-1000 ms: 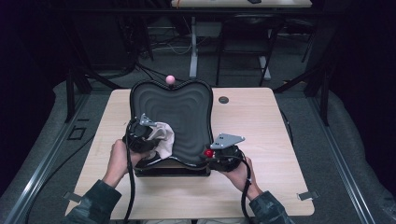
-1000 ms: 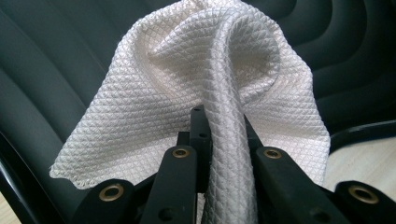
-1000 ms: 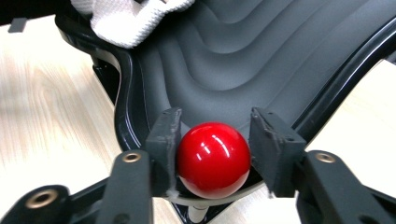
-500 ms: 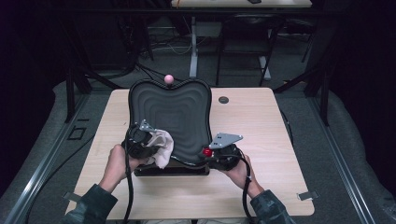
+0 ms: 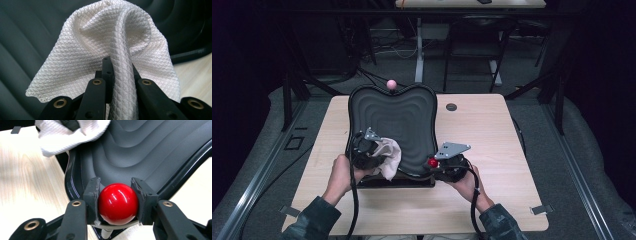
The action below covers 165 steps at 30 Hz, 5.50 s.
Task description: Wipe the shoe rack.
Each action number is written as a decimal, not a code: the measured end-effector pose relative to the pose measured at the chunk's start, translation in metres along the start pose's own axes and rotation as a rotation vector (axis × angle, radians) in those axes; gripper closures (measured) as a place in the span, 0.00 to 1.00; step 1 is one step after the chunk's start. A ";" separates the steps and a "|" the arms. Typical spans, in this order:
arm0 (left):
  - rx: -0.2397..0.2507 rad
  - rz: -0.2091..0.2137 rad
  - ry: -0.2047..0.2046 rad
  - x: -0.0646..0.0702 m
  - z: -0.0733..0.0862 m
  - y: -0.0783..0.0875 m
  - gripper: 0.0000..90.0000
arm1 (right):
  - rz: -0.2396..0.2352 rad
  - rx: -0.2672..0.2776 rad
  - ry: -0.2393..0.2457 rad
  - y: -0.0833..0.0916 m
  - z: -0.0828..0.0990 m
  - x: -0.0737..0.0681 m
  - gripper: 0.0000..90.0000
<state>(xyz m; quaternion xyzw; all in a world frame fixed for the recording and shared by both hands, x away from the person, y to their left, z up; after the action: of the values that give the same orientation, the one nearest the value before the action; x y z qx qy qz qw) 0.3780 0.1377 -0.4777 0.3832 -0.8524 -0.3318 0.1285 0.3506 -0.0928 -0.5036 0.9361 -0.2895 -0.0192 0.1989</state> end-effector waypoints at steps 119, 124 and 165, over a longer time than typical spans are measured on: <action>0.051 -0.040 -0.016 0.004 -0.054 -0.029 0.92 | 0.029 0.064 -0.057 0.007 0.006 0.000 0.67; 0.051 -0.082 0.001 -0.012 -0.079 -0.036 0.92 | 0.028 0.064 -0.058 0.007 0.006 0.000 0.67; 0.079 -0.186 0.070 -0.059 -0.150 -0.058 0.92 | -0.019 0.076 -0.024 -0.006 0.002 0.000 0.63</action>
<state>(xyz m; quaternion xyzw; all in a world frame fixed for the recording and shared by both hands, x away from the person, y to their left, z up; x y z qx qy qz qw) 0.5217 0.0827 -0.4024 0.4768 -0.8206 -0.2947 0.1116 0.3533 -0.0893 -0.5079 0.9454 -0.2833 -0.0215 0.1597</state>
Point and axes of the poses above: each handheld gripper's, and its own axes: y roughly backward along the jaws, z roughly out of its underside, x roughly to its right, the point moved 4 cm from there along -y, roughly forward along the jaws, and after that the axes turned 12 degrees about x, right-handed, at the moved point
